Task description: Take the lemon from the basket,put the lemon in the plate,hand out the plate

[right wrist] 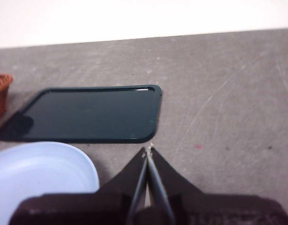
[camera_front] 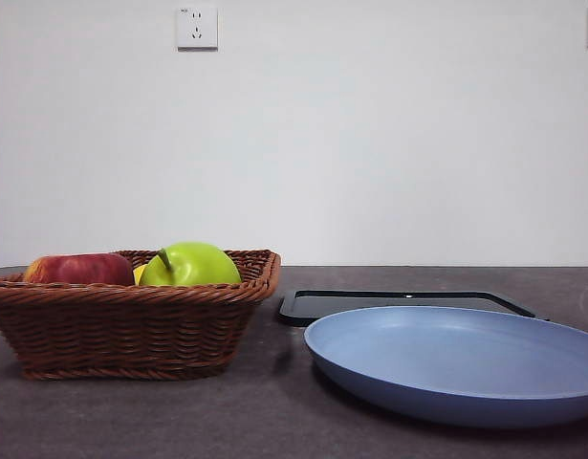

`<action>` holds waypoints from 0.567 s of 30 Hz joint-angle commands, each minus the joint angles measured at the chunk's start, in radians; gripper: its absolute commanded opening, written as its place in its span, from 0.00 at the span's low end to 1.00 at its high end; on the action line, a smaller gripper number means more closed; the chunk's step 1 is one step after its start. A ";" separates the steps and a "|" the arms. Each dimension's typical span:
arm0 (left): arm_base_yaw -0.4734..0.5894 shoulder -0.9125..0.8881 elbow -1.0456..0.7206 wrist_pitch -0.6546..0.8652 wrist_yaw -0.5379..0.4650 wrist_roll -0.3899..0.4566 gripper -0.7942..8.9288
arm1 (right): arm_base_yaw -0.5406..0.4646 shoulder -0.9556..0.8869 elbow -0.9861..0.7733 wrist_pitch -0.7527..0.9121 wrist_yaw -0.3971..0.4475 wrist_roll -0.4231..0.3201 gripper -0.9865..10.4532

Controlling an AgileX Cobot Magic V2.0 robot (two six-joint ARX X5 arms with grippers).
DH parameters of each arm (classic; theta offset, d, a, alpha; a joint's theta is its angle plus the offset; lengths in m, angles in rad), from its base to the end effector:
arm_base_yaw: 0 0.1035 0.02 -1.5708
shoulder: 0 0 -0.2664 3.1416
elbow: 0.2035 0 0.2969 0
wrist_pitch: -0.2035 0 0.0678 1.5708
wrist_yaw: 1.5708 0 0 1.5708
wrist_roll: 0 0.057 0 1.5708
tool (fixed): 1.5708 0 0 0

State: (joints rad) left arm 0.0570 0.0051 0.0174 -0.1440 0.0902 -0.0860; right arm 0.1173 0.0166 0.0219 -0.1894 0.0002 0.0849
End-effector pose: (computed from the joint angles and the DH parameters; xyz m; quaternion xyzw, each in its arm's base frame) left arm 0.1671 0.0044 0.1521 -0.0477 0.0663 -0.0137 0.9966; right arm 0.1656 0.0195 0.1466 0.0368 0.0941 0.0543 0.9934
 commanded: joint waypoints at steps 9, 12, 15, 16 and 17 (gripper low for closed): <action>0.002 -0.003 -0.010 0.046 0.306 -0.310 0.09 | 0.001 -0.001 -0.002 0.060 -0.010 0.337 0.09; 0.002 0.001 0.007 0.037 0.307 -0.337 0.09 | 0.001 0.013 0.027 0.030 -0.037 0.342 0.09; 0.002 0.032 0.059 0.007 0.302 -0.336 0.09 | 0.001 0.053 0.085 -0.014 -0.062 0.345 0.09; 0.002 0.051 0.084 -0.003 0.303 -0.335 0.09 | 0.001 0.073 0.113 -0.034 -0.068 0.344 0.09; 0.002 0.071 0.106 -0.010 0.303 -0.333 0.09 | 0.001 0.092 0.137 -0.049 -0.079 0.344 0.09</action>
State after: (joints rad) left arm 0.0570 0.0700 0.0940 -0.1688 0.3920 -0.4129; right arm 0.1173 0.1020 0.1265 -0.2459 -0.0719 0.4160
